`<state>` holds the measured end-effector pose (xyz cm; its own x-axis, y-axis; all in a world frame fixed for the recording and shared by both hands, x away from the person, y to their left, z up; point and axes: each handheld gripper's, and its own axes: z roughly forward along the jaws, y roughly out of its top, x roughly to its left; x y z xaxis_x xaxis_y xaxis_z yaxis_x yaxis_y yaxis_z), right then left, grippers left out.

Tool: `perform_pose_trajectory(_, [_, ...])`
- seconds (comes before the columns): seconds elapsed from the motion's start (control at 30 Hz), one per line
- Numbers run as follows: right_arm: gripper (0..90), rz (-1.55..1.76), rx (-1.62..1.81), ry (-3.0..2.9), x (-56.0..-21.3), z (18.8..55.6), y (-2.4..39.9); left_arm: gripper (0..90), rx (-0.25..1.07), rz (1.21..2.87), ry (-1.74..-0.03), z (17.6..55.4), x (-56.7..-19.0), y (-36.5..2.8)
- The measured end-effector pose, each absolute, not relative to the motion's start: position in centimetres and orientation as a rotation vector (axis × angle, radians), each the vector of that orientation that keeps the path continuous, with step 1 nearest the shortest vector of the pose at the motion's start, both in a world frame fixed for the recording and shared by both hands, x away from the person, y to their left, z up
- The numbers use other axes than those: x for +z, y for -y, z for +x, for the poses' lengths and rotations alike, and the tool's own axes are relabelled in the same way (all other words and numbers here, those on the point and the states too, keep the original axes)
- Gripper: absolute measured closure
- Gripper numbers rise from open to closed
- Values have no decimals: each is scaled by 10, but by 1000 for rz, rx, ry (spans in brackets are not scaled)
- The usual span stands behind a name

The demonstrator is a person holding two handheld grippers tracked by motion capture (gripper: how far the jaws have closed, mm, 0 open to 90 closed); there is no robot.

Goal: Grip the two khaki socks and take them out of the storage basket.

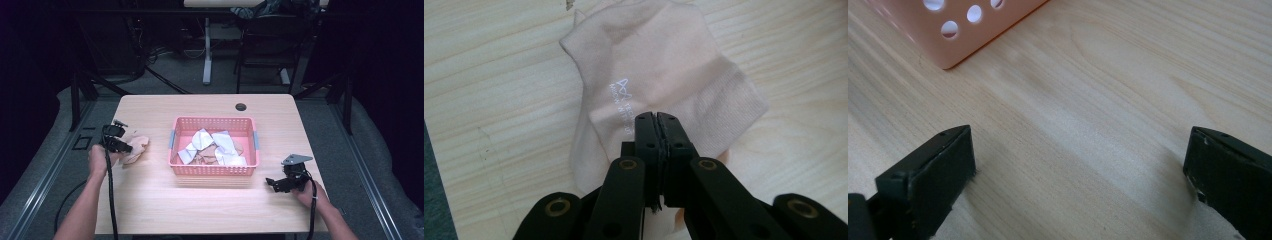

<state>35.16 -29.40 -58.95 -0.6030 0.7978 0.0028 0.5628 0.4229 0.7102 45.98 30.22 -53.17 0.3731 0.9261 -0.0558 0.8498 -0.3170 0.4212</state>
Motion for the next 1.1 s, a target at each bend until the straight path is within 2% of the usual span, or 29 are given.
perform_pose_trajectory(0.13, [0,1169,980,-2348,-589,352,294,871,258,2241,-1565,463,-539,-303])
perform_pose_trajectory(0.2, [0,1169,980,-2348,-589,352,294,840,261,2234,-1569,464,-539,-303])
perform_pose_trajectory(0.3, [0,1169,979,-2348,-589,352,294,620,283,2142,-1587,462,-537,-307])
perform_pose_trajectory(0.4, [0,1170,979,-2346,-590,352,294,420,285,2117,-1583,459,-531,-309])
perform_pose_trajectory(0.6, [0,1169,980,-2346,-590,352,294,199,333,2110,-1571,450,-515,-310])
perform_pose_trajectory(0.67, [0,1168,980,-2348,-590,352,294,156,384,2083,-1560,444,-503,-312])
perform_pose_trajectory(0.93, [0,1169,980,-2346,-590,352,294,109,455,2062,-1529,424,-476,-310])
perform_pose_trajectory(1.1, [0,1170,979,-2346,-590,352,294,25,497,2076,-1485,403,-465,-306])
